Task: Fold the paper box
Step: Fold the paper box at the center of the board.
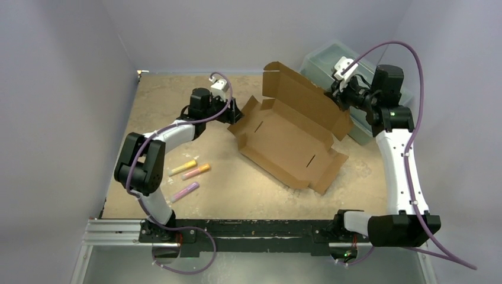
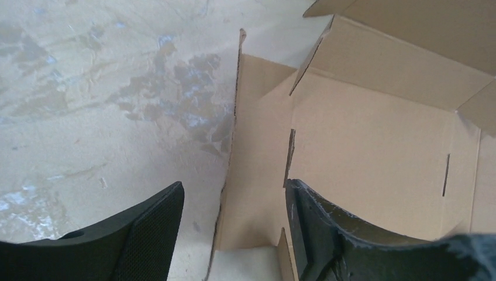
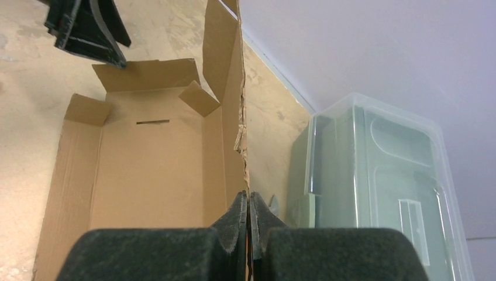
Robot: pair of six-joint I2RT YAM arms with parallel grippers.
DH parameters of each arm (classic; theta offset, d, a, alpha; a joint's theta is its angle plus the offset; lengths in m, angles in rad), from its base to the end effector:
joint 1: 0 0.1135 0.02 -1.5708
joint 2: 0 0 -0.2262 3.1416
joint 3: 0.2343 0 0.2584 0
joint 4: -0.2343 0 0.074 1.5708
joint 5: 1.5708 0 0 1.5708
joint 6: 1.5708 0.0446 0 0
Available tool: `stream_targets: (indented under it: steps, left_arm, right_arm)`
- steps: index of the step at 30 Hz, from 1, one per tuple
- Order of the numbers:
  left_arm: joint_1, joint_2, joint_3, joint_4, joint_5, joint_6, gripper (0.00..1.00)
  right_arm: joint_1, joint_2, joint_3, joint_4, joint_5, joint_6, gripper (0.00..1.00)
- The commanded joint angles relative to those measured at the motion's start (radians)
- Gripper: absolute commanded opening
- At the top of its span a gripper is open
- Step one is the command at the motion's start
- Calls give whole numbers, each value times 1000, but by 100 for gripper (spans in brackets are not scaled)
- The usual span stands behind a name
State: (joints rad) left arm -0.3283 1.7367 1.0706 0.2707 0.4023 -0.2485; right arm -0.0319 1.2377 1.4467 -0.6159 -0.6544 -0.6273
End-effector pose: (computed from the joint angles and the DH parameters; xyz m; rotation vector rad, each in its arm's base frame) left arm 0.3713 -0.1449 0.1841 0.3504 1.9827 -0.7681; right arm 0.2806 0.0182 0.3948 -0.9374 1.6471 0.2001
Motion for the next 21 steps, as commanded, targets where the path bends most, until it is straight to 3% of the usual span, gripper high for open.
stream_targets:
  steps: [1,7,11,21]
  left_arm:
    - [-10,30,38,-8,36,29,61]
    - [-13,56,66,-65,0,43,34]
    - [-19,53,59,-66,44,28,3]
    - [-76,-163,-172,74,-1,17,0]
  right_arm:
    - [24,-25,53,8,-34,22,0]
    - [57,-35,67,1,-33,29,0]
    - [71,-41,79,-8,-32,37,0]
    - [135,-96,62,3,-79,120,0]
